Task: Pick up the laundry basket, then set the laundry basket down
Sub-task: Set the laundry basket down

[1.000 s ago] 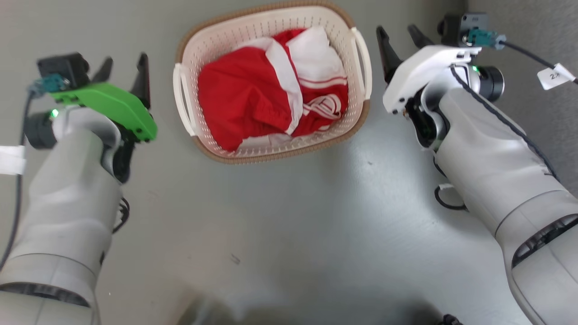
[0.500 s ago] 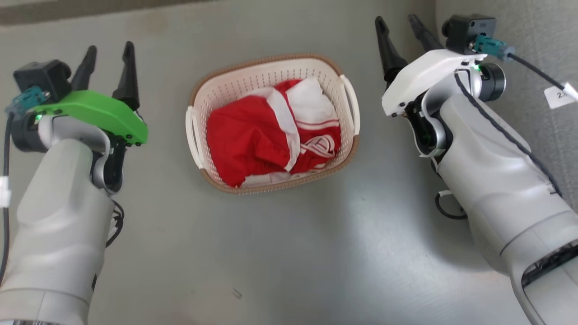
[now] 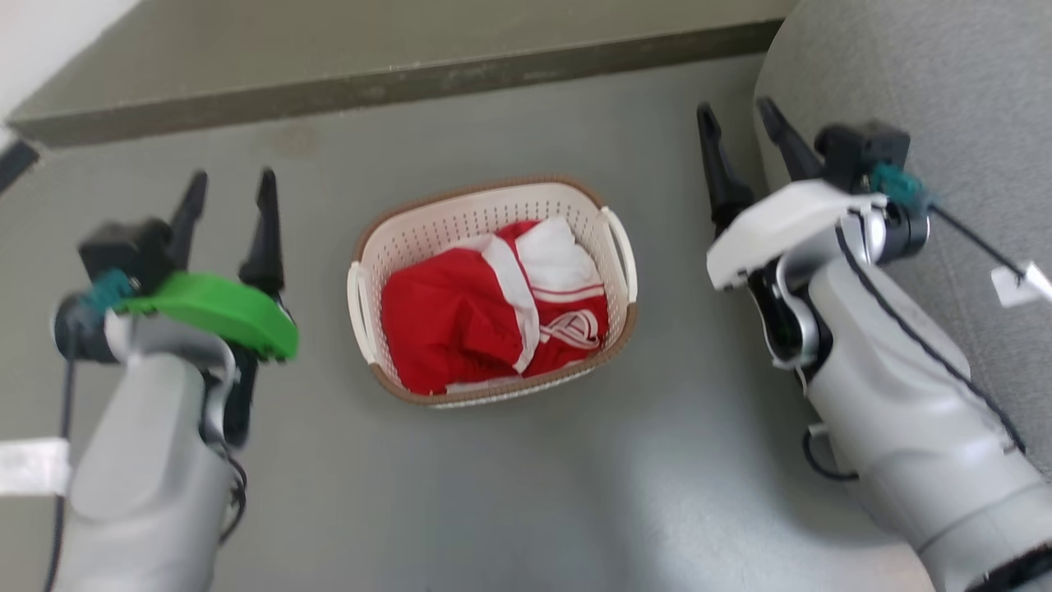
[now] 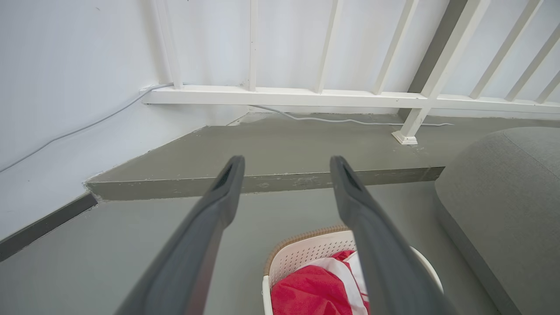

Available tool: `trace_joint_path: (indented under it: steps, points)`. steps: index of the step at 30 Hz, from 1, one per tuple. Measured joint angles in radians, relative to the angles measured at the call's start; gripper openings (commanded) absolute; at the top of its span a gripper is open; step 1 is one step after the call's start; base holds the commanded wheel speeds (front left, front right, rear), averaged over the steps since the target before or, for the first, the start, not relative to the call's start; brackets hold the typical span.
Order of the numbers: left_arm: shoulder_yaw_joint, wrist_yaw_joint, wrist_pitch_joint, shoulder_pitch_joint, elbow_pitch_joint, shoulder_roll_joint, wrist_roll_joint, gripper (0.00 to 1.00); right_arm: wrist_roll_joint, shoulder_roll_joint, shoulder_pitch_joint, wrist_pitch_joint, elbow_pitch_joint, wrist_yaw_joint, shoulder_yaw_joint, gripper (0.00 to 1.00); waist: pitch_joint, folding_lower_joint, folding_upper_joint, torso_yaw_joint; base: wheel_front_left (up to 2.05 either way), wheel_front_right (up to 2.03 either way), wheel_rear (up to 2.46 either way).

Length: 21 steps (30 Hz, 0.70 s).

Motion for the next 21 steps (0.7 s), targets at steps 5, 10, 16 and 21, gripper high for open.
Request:
trace_joint_path:
  steps: [5, 10, 16, 21]
  points:
    - [0.0, 0.009, 0.0, 0.092, -0.061, -0.014, 0.038, 1.0, -0.04, -0.008, 0.094, 0.0, -0.053, -0.004, -0.029, 1.0, -0.049, 0.0, 0.0, -0.005, 0.0, 0.0, 0.0]
    - [0.008, 0.021, 0.0, 0.172, -0.12, -0.023, 0.055, 1.0, -0.078, -0.014, 0.181, 0.0, -0.103, -0.008, -0.055, 1.0, -0.095, 0.0, 0.0, -0.006, 0.0, 0.0, 0.0]
    - [0.012, 0.025, 0.0, 0.264, -0.177, -0.036, 0.089, 1.0, -0.105, -0.013, 0.273, 0.0, -0.153, -0.008, -0.081, 1.0, -0.146, 0.0, 0.0, -0.003, 0.0, 0.0, 0.0]
    - [0.009, 0.026, 0.0, 0.323, -0.223, -0.044, 0.103, 1.0, -0.133, -0.013, 0.345, 0.0, -0.19, -0.009, -0.1, 1.0, -0.185, 0.0, 0.0, 0.0, 0.0, 0.0, 0.0]
